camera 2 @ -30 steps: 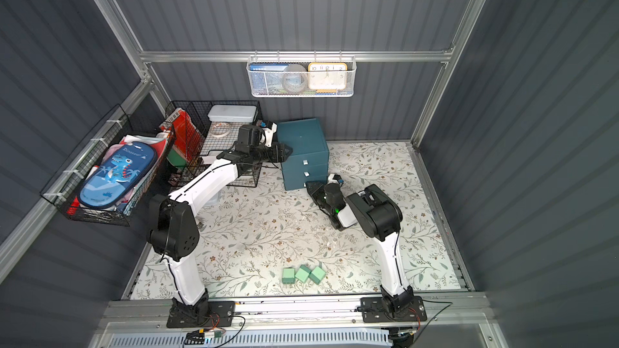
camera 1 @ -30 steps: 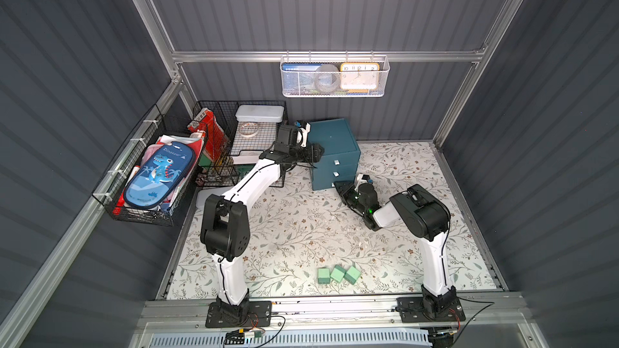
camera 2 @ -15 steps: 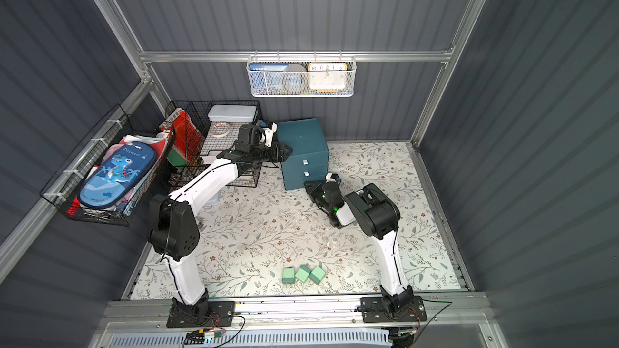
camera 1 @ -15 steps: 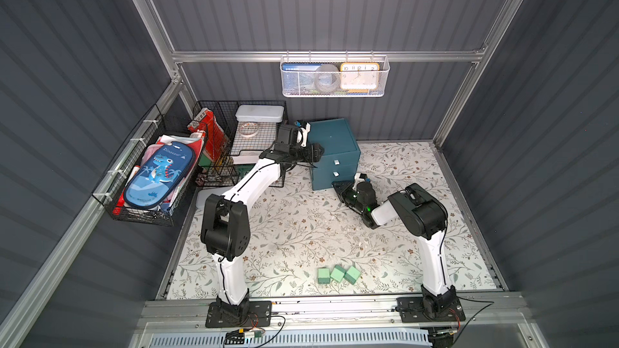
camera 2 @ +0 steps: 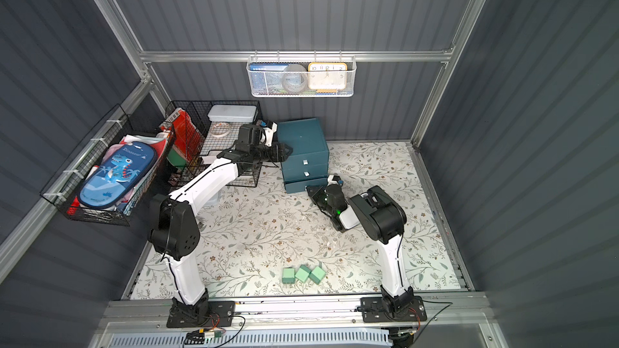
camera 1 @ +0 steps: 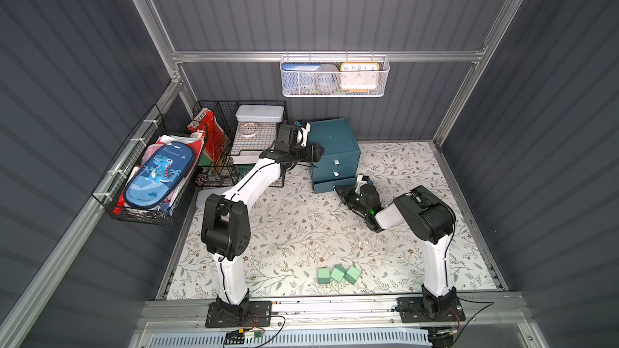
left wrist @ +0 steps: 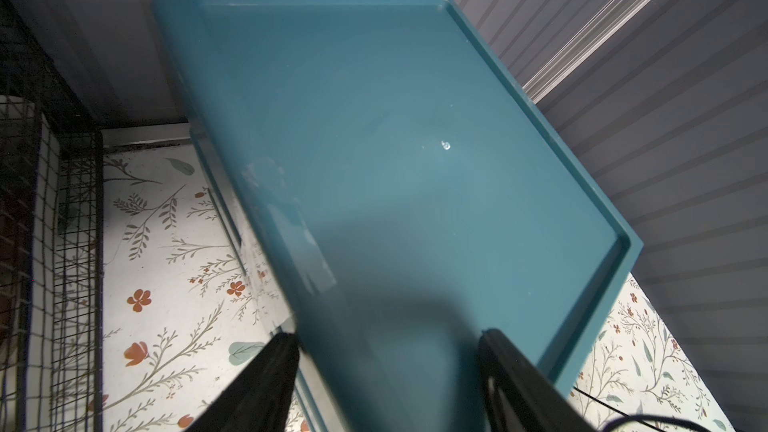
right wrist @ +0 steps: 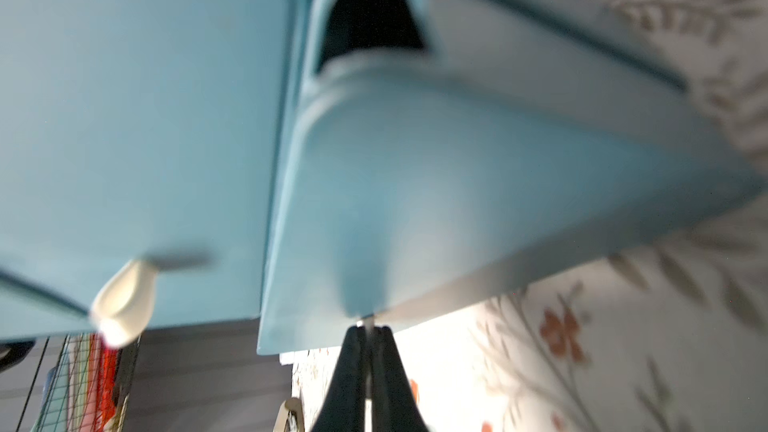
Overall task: Place the plugs into the drawer by color
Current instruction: Open the drawer in the storage box.
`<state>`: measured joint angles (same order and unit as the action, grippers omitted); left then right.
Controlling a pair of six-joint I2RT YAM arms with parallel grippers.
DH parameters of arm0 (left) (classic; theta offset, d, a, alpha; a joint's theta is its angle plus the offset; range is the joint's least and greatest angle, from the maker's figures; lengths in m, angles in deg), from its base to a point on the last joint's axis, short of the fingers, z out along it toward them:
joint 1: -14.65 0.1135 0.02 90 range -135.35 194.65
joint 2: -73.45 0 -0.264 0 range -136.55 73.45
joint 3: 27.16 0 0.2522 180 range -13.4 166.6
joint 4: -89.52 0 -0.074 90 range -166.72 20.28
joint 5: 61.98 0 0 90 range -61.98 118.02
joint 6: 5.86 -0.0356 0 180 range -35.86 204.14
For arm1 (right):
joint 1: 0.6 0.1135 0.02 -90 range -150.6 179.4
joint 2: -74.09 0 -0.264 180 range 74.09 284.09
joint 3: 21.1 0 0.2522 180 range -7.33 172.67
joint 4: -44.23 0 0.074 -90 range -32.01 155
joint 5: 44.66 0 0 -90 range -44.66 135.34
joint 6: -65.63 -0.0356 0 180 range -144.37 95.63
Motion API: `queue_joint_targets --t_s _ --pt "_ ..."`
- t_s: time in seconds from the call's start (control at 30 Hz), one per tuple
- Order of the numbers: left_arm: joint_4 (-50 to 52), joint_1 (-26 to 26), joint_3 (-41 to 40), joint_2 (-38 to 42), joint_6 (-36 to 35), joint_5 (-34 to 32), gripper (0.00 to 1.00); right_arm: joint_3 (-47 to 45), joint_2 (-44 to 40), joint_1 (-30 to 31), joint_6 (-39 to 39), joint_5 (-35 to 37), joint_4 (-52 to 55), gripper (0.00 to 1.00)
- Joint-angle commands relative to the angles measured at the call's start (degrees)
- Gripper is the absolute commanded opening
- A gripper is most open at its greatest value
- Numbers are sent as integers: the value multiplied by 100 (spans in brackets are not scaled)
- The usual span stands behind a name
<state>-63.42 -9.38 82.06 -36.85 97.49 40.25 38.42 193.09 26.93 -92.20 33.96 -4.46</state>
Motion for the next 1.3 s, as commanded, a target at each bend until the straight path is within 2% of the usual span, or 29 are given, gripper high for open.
queue_joint_targets --t_s 0.0,0.23,0.57,0.97,1.03,1.13,1.2,1.27 --pt "964 -58 -221 -387 -201 -198 73 -331 -454 54 272 -177 265 0" --pt "920 -58 -212 -402 -183 -155 72 -950 -858 227 378 -181 405 0" --pt "929 -58 -229 -356 -192 -159 73 -1432 -1619 432 811 -14 1212 0" --pt "877 -58 -256 -360 -171 -181 72 -1597 -1680 440 859 -64 1311 0" --pt "877 -58 -256 -363 -172 -177 73 -1596 -1696 444 873 -102 1332 4" --pt "872 -58 -265 -365 -161 -178 73 -1587 -1865 447 935 -215 1552 17" --pt "851 -58 -272 -367 -151 -177 73 -1588 -2156 471 1080 -383 1953 23" --pt "824 -58 -256 -363 -134 -177 73 -1585 -2650 530 1357 -505 2801 32"
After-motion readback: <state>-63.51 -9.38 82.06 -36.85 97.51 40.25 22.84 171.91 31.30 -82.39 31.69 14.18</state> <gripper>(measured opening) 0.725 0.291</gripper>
